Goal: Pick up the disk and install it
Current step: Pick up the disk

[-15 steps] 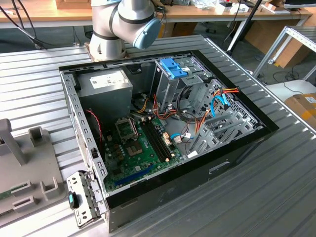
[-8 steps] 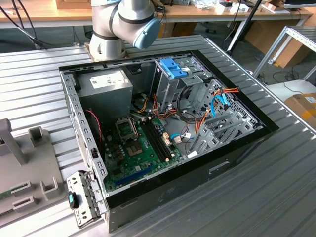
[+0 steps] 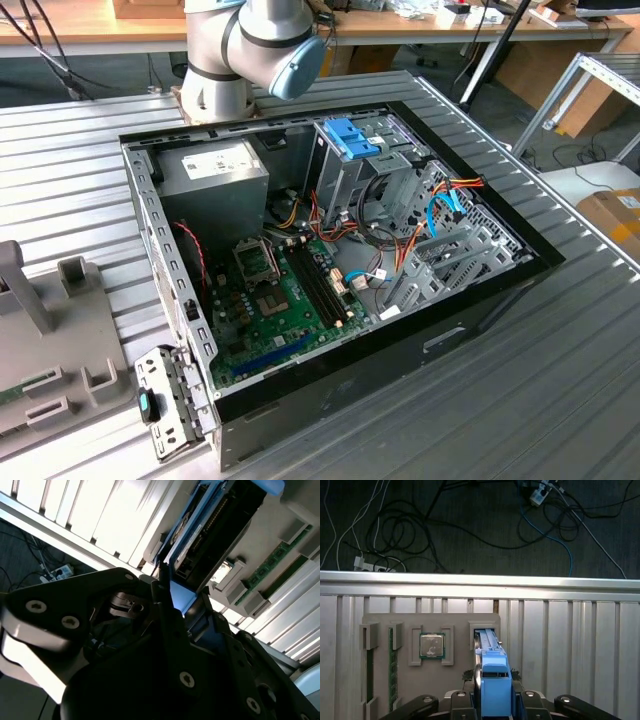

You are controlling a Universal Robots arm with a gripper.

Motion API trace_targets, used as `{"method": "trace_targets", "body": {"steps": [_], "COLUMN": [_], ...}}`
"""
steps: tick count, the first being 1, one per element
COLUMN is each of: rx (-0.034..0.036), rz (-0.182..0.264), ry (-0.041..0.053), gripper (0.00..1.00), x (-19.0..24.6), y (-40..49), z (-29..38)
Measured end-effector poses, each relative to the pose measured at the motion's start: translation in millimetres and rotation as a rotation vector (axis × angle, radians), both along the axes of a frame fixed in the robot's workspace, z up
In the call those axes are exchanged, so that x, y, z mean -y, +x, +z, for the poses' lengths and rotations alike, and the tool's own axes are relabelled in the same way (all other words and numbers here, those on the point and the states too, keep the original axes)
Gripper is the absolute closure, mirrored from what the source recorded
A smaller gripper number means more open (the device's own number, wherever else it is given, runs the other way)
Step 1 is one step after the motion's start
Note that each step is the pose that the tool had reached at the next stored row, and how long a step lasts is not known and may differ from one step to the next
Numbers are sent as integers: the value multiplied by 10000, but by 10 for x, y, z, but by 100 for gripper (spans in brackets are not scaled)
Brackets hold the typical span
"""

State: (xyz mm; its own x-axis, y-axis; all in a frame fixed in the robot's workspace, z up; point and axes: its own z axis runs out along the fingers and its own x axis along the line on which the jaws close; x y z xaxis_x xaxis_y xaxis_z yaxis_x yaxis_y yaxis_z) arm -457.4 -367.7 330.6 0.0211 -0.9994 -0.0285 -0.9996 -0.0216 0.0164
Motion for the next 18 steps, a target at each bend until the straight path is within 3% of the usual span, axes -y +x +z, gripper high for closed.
{"method": "trace_targets", "body": {"steps": [5,7,13,15,18], "rx": [11,25,48,49,51], "rz": [0,1,1,0,0], "ry": [0,0,0,0,1], "gripper": [64,64,64,64,64], "x": [0,0,0,0,0], "y": [0,0,0,0,0], "z": [157,414,1039,1154,1204]}}
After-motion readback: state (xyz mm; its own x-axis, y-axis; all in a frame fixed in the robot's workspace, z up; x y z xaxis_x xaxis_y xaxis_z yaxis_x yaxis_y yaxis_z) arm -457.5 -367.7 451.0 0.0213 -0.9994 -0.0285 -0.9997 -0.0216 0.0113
